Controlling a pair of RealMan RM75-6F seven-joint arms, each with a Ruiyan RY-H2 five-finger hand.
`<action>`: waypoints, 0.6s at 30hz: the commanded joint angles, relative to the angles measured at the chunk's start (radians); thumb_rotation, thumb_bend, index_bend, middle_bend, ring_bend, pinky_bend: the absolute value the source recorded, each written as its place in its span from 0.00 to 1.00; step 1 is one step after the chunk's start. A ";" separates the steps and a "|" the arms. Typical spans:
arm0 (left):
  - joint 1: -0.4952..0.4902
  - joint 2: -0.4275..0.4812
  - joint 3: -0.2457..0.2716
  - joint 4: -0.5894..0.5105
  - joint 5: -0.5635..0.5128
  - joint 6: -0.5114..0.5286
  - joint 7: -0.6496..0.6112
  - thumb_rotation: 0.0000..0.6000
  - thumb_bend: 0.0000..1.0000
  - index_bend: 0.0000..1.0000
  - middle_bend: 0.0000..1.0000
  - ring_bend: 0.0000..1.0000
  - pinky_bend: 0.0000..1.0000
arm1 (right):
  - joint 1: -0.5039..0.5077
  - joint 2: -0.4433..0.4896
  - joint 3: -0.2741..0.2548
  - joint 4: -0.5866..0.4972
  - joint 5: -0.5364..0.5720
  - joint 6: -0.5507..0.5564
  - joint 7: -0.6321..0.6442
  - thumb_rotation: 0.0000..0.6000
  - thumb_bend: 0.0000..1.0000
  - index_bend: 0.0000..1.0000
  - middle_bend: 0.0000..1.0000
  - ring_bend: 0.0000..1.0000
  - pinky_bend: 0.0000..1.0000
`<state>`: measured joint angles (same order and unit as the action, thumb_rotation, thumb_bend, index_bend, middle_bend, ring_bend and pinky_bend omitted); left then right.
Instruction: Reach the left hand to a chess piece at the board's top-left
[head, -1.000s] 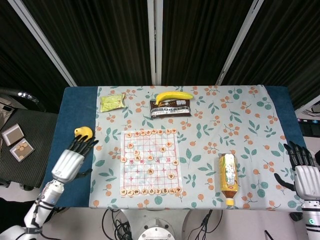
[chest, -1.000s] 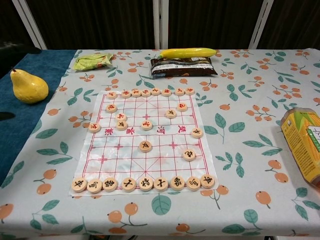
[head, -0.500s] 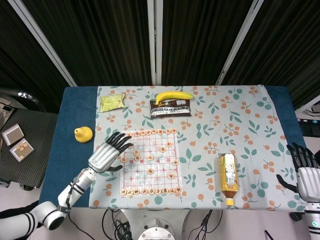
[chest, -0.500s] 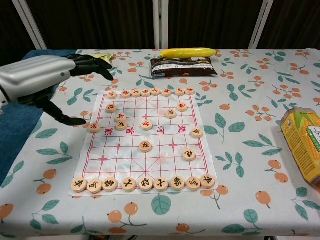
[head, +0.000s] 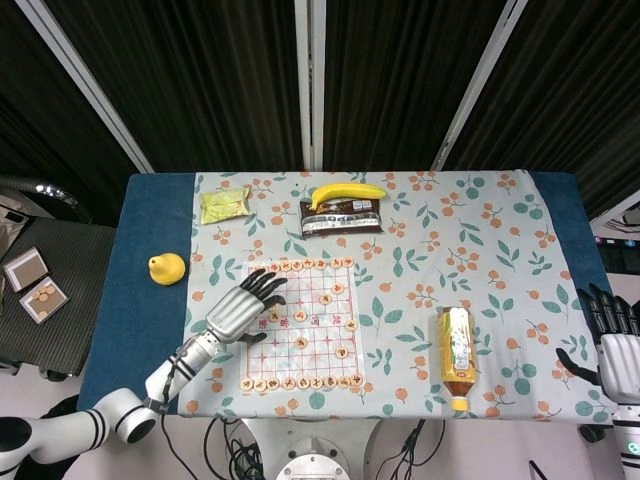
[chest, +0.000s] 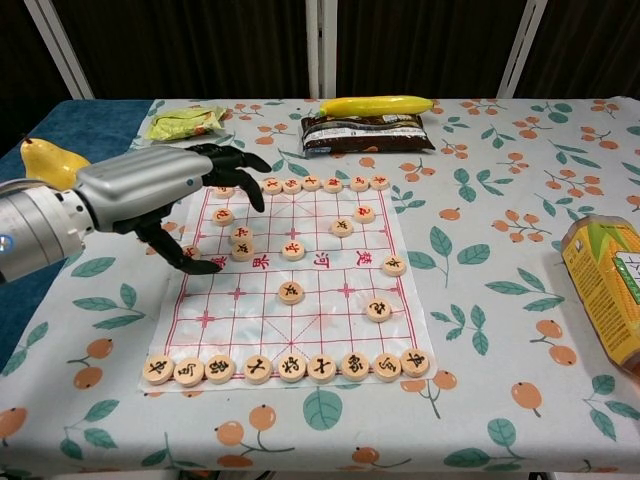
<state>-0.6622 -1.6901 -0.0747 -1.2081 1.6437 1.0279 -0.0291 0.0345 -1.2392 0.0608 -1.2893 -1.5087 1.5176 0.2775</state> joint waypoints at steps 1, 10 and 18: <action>-0.015 -0.022 0.012 0.035 0.002 -0.004 -0.014 1.00 0.18 0.30 0.06 0.00 0.00 | -0.001 0.000 0.000 0.001 0.002 -0.001 0.001 1.00 0.13 0.00 0.00 0.00 0.00; -0.048 -0.075 0.032 0.137 0.010 0.000 -0.036 1.00 0.20 0.32 0.06 0.00 0.00 | -0.003 -0.002 0.001 0.010 0.008 -0.005 0.008 1.00 0.12 0.00 0.00 0.00 0.00; -0.057 -0.086 0.040 0.168 -0.004 0.004 -0.043 1.00 0.22 0.36 0.07 0.00 0.00 | -0.003 -0.008 0.003 0.024 0.014 -0.012 0.019 1.00 0.13 0.00 0.00 0.00 0.00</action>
<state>-0.7191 -1.7760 -0.0356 -1.0407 1.6407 1.0309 -0.0718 0.0317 -1.2467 0.0639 -1.2656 -1.4953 1.5058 0.2962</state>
